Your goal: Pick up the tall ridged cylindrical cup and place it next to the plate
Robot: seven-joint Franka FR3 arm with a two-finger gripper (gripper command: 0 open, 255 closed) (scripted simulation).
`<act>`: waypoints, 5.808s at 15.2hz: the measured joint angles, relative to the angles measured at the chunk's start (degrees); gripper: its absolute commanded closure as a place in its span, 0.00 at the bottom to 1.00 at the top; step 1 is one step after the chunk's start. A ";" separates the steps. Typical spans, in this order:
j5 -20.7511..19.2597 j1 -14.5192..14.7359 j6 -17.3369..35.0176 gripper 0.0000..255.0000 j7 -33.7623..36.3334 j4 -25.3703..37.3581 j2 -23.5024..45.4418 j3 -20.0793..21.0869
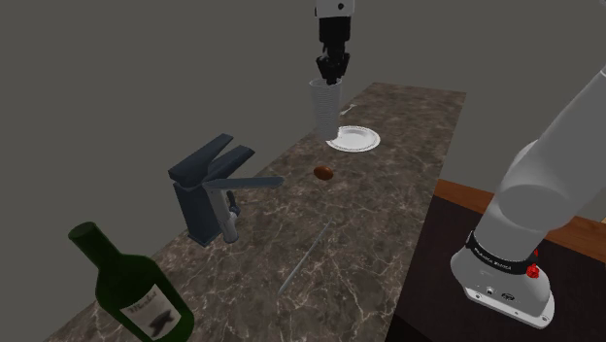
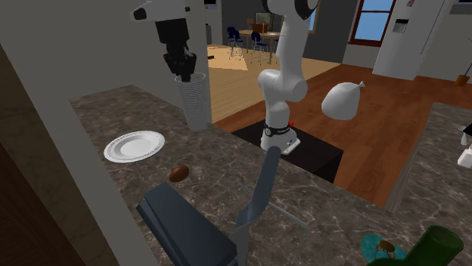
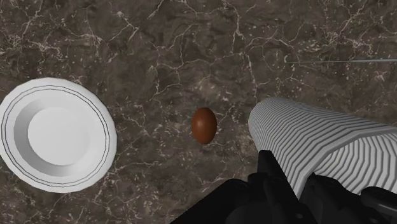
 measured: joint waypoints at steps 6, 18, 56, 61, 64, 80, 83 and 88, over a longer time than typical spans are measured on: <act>-1.63 -3.37 -0.95 1.00 -8.16 -0.69 -0.82 -5.03; -4.63 -10.29 -3.09 1.00 -24.99 4.32 3.19 -15.27; -2.51 -20.19 9.99 1.00 -46.57 6.11 19.65 -25.71; -2.34 -20.05 14.00 1.00 -46.63 2.28 19.85 -25.58; -2.04 -20.14 16.20 1.00 -46.95 0.75 20.58 -25.57; -0.95 -20.29 23.02 0.00 -47.78 -3.84 22.97 -25.35; -0.95 -20.29 23.03 0.00 -47.78 -3.84 22.96 -25.35; -1.30 -20.28 20.79 0.00 -47.55 -2.18 22.29 -25.45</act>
